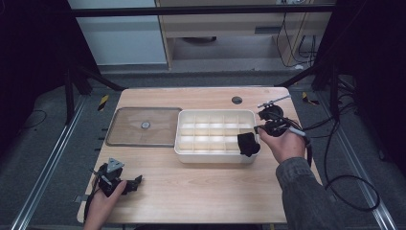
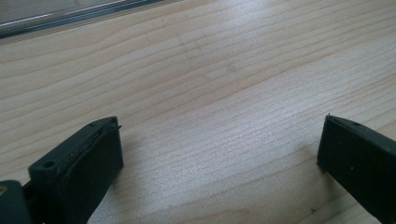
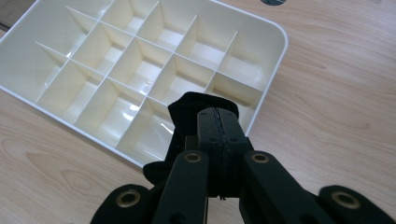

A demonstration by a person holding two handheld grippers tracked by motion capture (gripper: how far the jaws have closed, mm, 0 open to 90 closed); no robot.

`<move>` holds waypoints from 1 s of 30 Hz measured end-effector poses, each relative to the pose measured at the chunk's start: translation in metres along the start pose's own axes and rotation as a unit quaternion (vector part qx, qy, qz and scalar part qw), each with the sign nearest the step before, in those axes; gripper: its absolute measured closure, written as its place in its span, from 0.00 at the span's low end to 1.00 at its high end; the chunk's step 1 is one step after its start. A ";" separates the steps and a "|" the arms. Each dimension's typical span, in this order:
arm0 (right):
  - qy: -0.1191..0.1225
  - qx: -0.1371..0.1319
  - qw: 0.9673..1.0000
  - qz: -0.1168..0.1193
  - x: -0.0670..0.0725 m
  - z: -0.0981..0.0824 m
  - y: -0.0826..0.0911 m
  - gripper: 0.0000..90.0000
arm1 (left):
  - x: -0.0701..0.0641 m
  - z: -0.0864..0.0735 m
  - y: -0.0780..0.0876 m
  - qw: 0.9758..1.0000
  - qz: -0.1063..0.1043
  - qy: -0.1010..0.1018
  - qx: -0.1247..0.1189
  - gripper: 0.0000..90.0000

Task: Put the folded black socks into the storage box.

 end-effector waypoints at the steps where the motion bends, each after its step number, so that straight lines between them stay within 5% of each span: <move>1: 0.002 0.002 1.000 0.002 0.001 0.000 -0.002 1.00 | 0.000 0.000 0.000 1.000 0.000 0.000 0.000 0.00; 22: 0.010 0.029 0.999 0.017 0.025 -0.005 -0.045 1.00 | -0.001 0.000 0.000 1.000 -0.001 0.003 -0.002 0.00; 30: 0.006 0.044 0.999 0.000 0.017 -0.006 -0.065 1.00 | -0.001 0.000 0.000 1.000 -0.003 0.002 -0.002 0.00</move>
Point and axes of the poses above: each handheld gripper's, and its own axes: y roughly backward along the jaws, z roughly out of its top, x roughly to its left, the point moved 1 cm from there along -y, roughly forward along the jaws, and after that the axes turned 12 degrees about -x, right-handed, at the moved point
